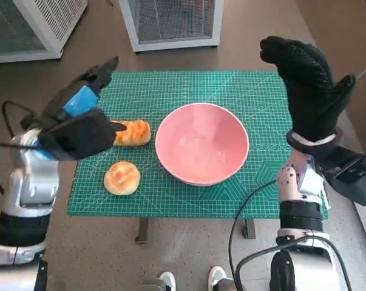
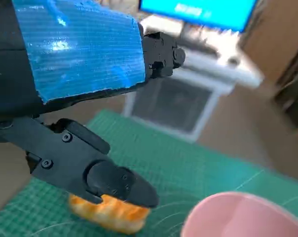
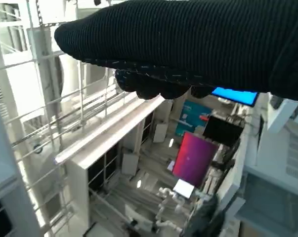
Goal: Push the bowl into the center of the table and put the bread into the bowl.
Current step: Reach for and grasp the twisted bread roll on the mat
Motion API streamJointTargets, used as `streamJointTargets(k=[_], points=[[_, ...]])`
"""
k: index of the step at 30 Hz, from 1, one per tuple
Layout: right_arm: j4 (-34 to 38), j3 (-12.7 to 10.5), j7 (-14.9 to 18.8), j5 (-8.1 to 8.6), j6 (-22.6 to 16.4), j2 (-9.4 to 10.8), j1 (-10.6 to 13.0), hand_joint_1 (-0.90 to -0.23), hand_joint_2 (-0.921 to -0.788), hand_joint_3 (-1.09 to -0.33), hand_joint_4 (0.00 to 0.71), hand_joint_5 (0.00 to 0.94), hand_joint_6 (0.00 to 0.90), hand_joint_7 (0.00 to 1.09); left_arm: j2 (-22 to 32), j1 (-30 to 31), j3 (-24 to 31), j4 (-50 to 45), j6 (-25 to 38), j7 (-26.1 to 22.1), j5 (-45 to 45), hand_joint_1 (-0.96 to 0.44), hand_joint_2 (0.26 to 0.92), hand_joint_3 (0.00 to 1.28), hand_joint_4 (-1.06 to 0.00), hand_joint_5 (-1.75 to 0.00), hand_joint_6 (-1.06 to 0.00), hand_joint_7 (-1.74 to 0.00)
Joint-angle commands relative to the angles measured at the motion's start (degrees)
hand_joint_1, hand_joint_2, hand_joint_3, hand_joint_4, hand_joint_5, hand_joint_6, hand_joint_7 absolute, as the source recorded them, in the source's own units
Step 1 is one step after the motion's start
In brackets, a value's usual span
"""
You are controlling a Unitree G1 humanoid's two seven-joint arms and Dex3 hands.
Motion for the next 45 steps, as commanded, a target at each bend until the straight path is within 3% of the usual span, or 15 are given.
streamJointTargets(k=[1,7,17,28,37,45], points=[[-0.1,0.4,0.5,0.21,0.8,-0.6,2.0,-0.586,-0.921,-0.685,0.22,0.016,0.025,0.57,-0.4,-3.7,-4.1,4.3,3.2,-2.0,3.1,0.03,0.7,0.01,-0.02,-0.01,-0.14,-0.05],[0.5,0.3,0.3,0.23,0.8,-0.9,2.0,-0.585,-0.921,-0.684,0.223,0.016,0.022,0.58,-1.4,-6.6,-7.4,10.0,4.4,-3.7,4.4,0.06,0.703,0.02,-0.03,-0.01,-0.15,-0.04],[0.3,0.4,-0.2,0.24,1.1,-0.8,2.3,-0.584,-0.921,-0.684,0.227,0.014,0.022,0.58,-2.7,-10.3,-11.4,20.8,1.5,-3.6,5.1,-0.01,0.702,0.01,-0.03,0.0,-0.15,-0.03],[-1.2,0.6,-1.1,0.45,2.4,-0.4,3.3,-0.587,-0.921,-0.678,0.229,0.012,0.022,0.59,-6.8,-15.3,-14.8,42.5,-5.3,1.0,5.5,-0.03,0.704,0.01,-0.03,0.0,-0.15,-0.02],[-2.2,0.5,-1.4,0.89,3.7,-0.3,3.9,-0.586,-0.921,-0.672,0.23,0.01,0.021,0.59,-10.5,-19.7,-18.7,55.7,-6.0,2.4,7.5,-0.05,0.719,0.02,-0.05,-0.01,-0.18,-0.02],[-2.3,0.4,-1.1,1.57,4.5,-0.1,4.0,-0.587,-0.921,-0.657,0.233,0.01,0.022,0.59,-12.3,-19.5,-18.8,60.8,-9.4,7.9,6.8,-0.04,0.75,0.03,-0.18,-0.03,-0.31,-0.05]])
